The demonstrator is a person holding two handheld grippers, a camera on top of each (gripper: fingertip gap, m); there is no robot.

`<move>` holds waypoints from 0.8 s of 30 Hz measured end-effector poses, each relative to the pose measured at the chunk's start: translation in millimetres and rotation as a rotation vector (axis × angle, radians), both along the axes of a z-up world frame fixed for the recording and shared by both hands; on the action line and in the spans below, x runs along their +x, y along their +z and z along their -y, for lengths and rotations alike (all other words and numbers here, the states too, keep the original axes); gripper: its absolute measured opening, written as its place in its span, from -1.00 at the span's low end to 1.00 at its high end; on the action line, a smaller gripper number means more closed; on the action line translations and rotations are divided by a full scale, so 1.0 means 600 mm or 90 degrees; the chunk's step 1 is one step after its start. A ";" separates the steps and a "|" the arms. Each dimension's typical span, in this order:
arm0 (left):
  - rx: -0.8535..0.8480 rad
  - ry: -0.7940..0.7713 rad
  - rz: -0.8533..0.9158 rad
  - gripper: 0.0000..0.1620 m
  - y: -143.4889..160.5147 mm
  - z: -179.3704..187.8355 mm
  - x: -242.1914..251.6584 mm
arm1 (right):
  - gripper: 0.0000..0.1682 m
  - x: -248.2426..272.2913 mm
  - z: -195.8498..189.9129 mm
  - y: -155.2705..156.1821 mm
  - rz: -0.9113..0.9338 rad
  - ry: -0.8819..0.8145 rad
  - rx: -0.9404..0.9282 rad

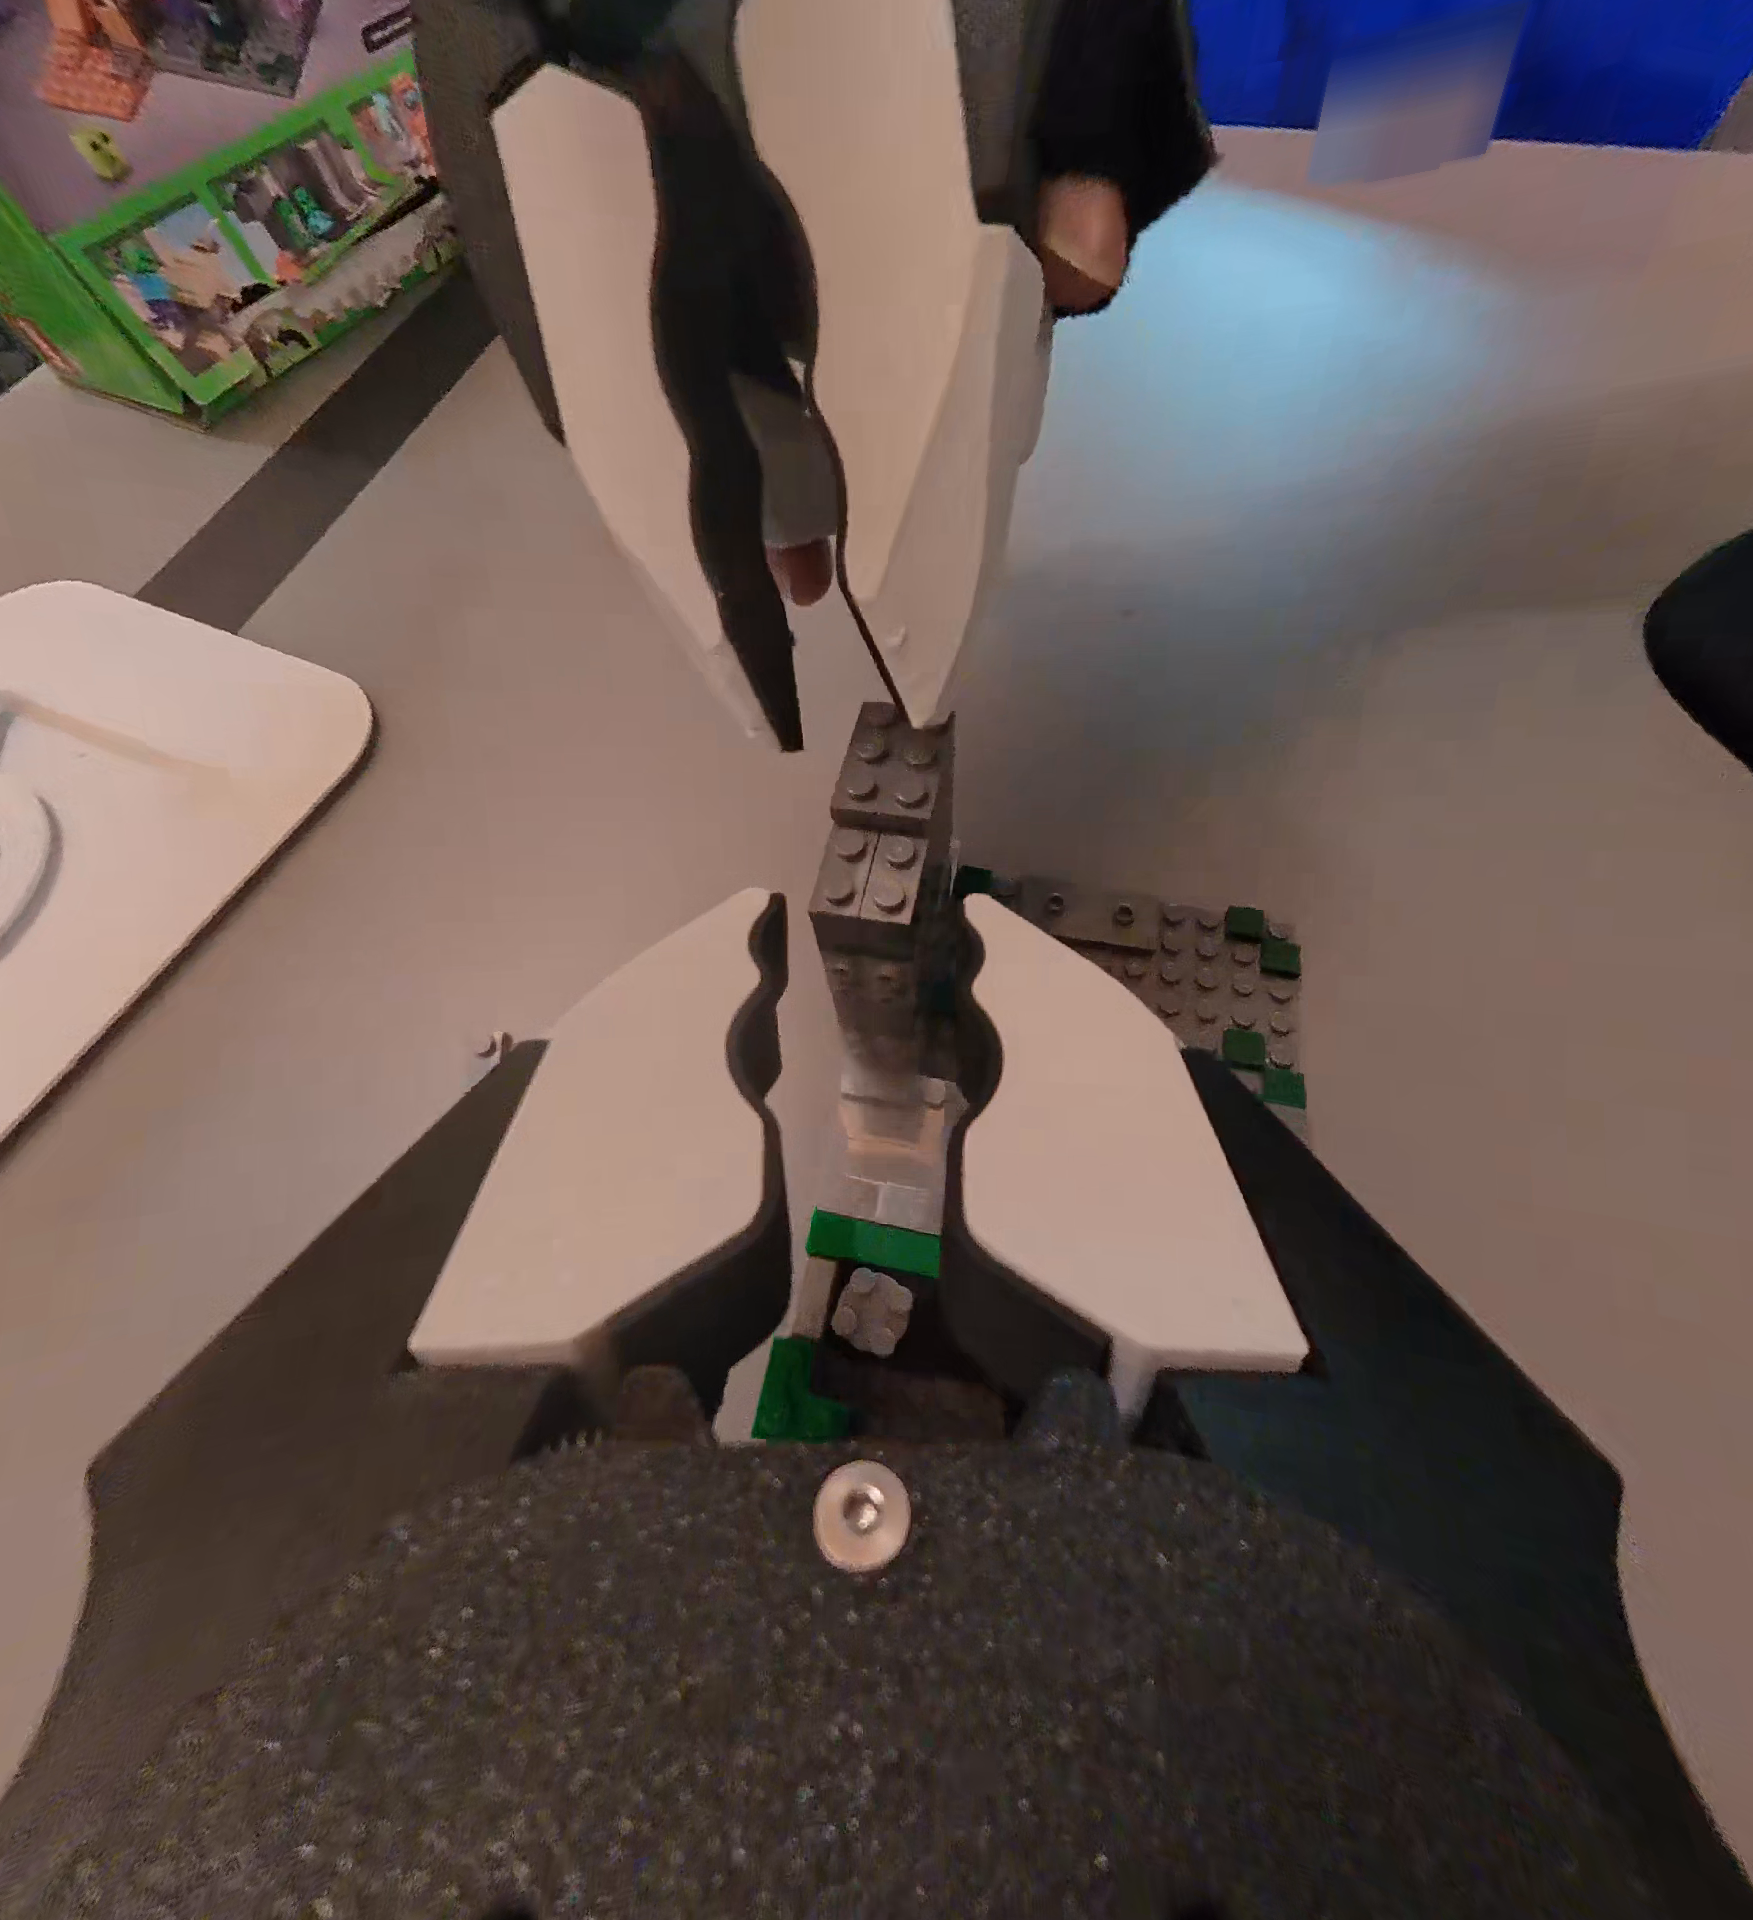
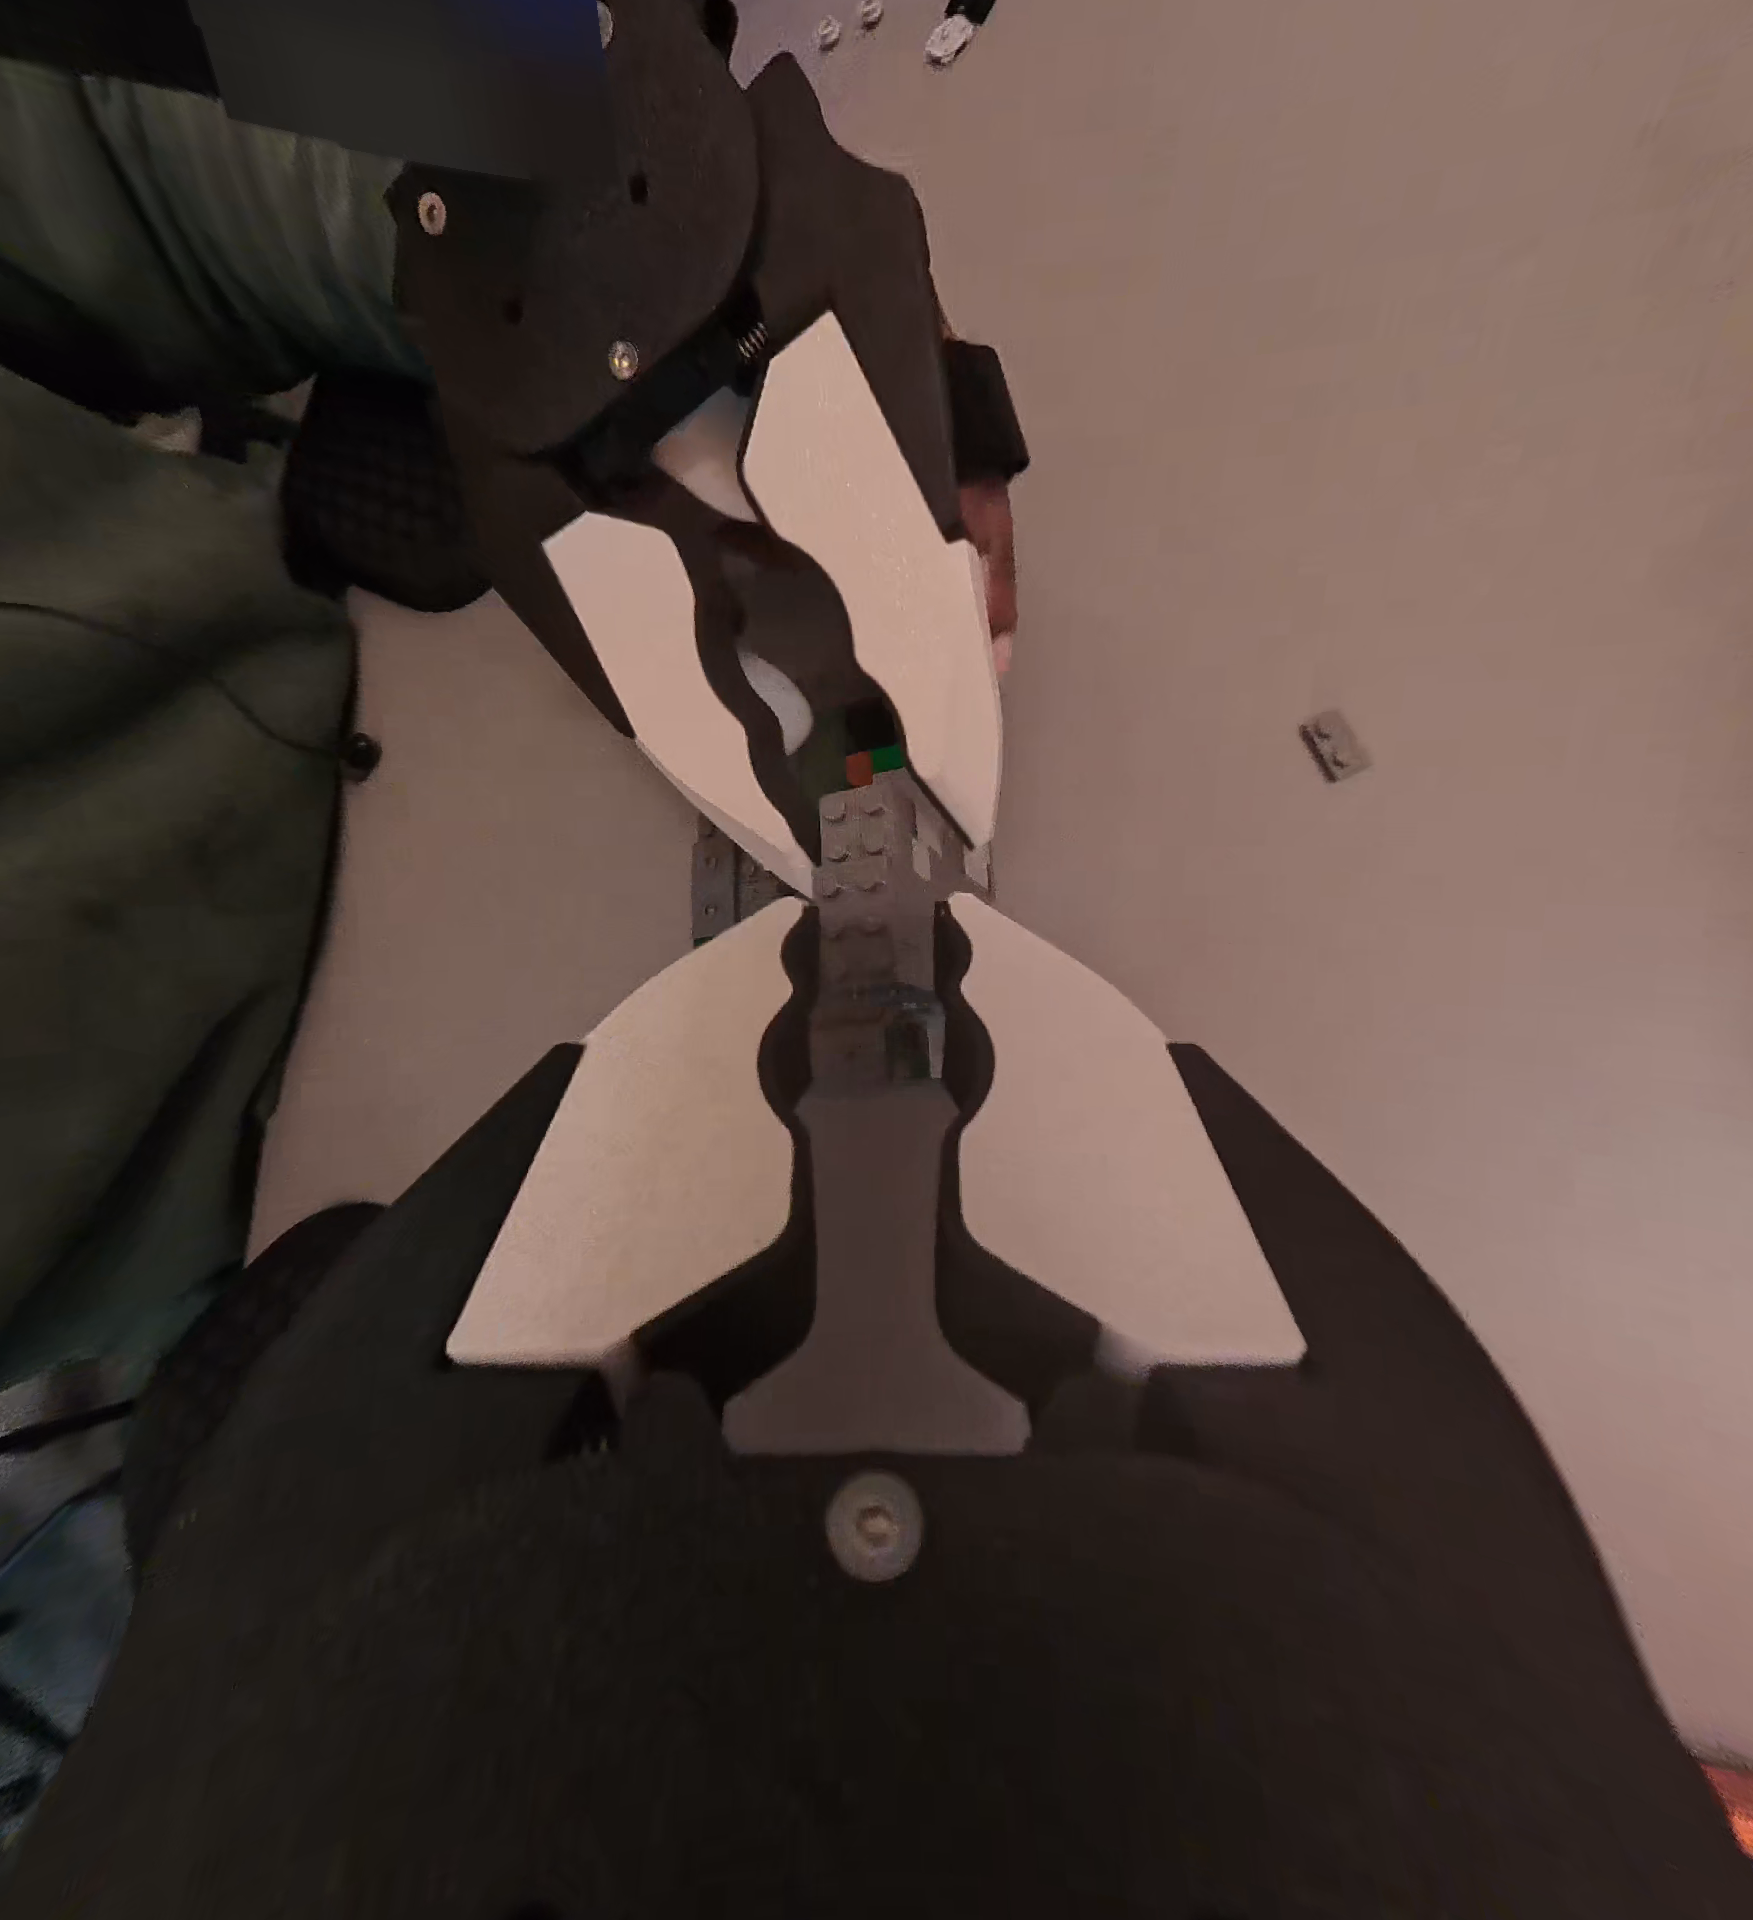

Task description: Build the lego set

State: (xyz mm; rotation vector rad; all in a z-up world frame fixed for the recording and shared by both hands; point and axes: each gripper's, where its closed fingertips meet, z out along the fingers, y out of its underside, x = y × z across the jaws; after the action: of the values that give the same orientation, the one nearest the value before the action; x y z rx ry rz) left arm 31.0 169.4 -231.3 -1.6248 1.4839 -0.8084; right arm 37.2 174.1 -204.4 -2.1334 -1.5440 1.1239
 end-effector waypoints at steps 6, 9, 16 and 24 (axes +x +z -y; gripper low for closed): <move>0.066 -0.049 0.022 -0.79 0.020 0.017 0.008 | -0.57 0.007 0.005 -0.002 -0.001 0.022 -0.072; 0.134 -0.070 -0.004 -0.79 0.037 0.031 0.005 | -0.38 0.005 0.024 0.015 -0.010 0.047 -0.087; 0.249 -0.143 -0.043 -0.79 0.073 0.080 0.013 | -0.15 -0.012 0.083 0.030 0.062 0.128 -0.115; 0.389 -0.179 -0.063 -0.79 0.122 0.127 0.005 | 0.05 -0.021 0.136 0.042 0.105 0.179 -0.131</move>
State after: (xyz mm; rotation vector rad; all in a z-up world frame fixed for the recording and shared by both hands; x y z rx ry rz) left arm 34.1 93.1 -158.2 -1.0241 1.8306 -0.3576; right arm 24.9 92.5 -179.2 -2.2390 -1.9274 1.2705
